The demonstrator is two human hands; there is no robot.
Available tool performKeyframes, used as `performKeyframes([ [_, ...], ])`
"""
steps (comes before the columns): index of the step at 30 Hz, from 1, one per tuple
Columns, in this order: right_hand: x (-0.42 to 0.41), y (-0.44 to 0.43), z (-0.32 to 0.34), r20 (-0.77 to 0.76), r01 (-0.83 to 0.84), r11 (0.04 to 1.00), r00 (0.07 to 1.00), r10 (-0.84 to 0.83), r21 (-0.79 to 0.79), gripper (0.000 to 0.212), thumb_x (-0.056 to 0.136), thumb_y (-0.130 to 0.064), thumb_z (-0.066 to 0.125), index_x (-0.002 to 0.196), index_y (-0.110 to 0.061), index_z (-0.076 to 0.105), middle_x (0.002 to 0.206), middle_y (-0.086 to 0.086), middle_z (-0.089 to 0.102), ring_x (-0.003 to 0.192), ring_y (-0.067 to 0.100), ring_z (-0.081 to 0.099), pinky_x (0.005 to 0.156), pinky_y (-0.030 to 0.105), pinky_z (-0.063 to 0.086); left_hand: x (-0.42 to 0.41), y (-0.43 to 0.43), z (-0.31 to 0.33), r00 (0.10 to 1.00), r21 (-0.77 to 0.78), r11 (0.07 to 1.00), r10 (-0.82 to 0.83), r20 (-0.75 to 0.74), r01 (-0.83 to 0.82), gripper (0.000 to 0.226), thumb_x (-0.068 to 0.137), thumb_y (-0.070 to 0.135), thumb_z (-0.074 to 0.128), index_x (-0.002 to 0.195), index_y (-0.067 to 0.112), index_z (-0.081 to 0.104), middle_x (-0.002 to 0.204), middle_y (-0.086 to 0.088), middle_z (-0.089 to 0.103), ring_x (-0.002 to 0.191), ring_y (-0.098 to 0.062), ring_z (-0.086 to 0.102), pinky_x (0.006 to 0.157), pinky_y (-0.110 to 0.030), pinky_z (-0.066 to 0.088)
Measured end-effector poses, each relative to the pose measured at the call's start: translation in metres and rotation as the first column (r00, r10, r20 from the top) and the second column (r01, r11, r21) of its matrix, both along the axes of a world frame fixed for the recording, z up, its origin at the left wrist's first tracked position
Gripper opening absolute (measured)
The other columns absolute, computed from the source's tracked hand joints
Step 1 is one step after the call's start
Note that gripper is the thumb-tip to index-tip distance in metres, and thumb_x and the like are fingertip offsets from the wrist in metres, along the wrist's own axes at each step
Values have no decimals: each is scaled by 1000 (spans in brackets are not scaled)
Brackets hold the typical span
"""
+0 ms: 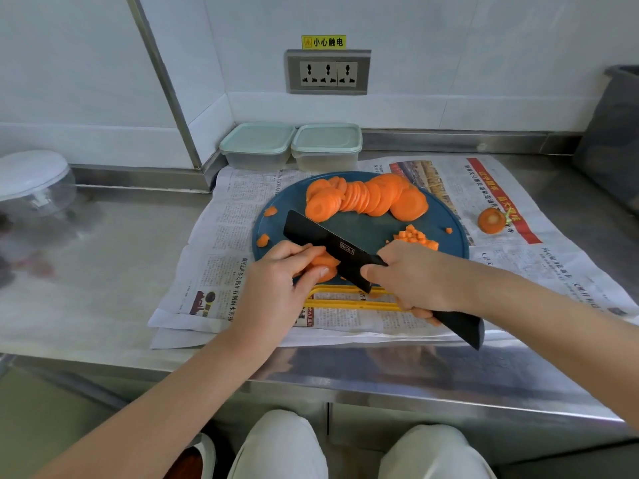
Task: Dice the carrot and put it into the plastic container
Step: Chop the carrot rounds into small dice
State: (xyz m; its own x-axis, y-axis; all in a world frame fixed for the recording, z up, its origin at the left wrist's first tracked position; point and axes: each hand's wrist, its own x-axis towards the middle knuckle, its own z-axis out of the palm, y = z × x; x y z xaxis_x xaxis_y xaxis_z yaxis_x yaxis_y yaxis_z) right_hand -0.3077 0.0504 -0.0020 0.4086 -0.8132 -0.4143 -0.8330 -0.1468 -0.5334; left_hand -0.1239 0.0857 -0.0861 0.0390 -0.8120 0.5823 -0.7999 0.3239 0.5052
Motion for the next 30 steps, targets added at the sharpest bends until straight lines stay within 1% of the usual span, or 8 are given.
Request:
performKeyframes([
  [3, 3, 2, -5, -24, -10, 995, 1000, 7, -100, 37, 101, -31, 41, 77, -4, 48, 54, 7, 47, 26, 7, 40, 28, 16, 32, 1, -2, -1, 1000, -9, 1000, -3, -16, 3, 32, 81, 18, 71, 112, 11, 70, 97, -2, 67, 92, 3, 51, 86, 1, 36],
  [5, 6, 3, -7, -33, -18, 989, 999, 13, -144, 38, 101, -31, 40, 72, -6, 46, 57, 7, 48, 36, 11, 44, 29, 17, 33, 0, -2, -2, 999, -8, 1000, -13, -34, 13, 32, 79, 13, 74, 111, 11, 70, 97, -2, 67, 93, 3, 51, 86, 1, 36],
  [9, 20, 4, -12, -52, -4, 976, 999, -7, -217, 37, 101, -26, 36, 67, -12, 42, 74, 11, 54, 61, 21, 50, 50, 26, 42, -2, 1, 1, 996, 1, 999, -33, -78, 34, 33, 78, 10, 75, 111, 9, 70, 97, -2, 66, 91, 4, 52, 84, 1, 37],
  [10, 20, 3, -12, -47, 4, 977, 999, -14, -214, 36, 101, -26, 37, 68, -12, 42, 74, 11, 54, 60, 21, 51, 47, 25, 42, -2, 2, 2, 996, 2, 999, -36, -83, 37, 33, 78, 10, 75, 111, 9, 70, 97, -1, 65, 91, 4, 52, 84, 1, 37],
  [12, 16, -1, -10, 19, 25, 990, 1000, -22, -136, 35, 100, -27, 41, 72, -8, 46, 61, 9, 52, 43, 16, 48, 34, 21, 39, -2, 3, 3, 995, 15, 999, -29, -97, 30, 32, 80, 10, 74, 111, 11, 70, 97, 2, 62, 89, 0, 55, 84, -2, 39],
  [15, 4, -2, -7, 137, 57, 998, 989, -57, 9, 34, 99, -26, 45, 71, -7, 46, 47, 7, 45, 30, 16, 39, 34, 21, 37, 0, 4, 5, 994, 44, 999, 6, -111, -1, 31, 82, 13, 72, 113, 13, 70, 102, 0, 60, 94, -11, 59, 88, -16, 44],
  [23, -10, 3, 7, 232, 108, 991, 965, -122, 74, 33, 99, -31, 44, 74, -10, 42, 47, 4, 41, 33, 15, 37, 38, 22, 38, 0, 6, 8, 995, 69, 998, 21, -100, -14, 26, 82, 16, 72, 108, 15, 69, 98, 0, 58, 90, -14, 61, 84, -28, 51],
  [30, -13, 8, 16, 160, 57, 998, 985, -62, 35, 34, 99, -31, 43, 76, -7, 44, 47, 7, 44, 34, 18, 39, 39, 24, 41, -1, 9, 8, 992, 50, 998, -39, -121, 45, 17, 80, 15, 73, 96, 12, 67, 95, 4, 59, 89, -12, 65, 79, -36, 58],
])
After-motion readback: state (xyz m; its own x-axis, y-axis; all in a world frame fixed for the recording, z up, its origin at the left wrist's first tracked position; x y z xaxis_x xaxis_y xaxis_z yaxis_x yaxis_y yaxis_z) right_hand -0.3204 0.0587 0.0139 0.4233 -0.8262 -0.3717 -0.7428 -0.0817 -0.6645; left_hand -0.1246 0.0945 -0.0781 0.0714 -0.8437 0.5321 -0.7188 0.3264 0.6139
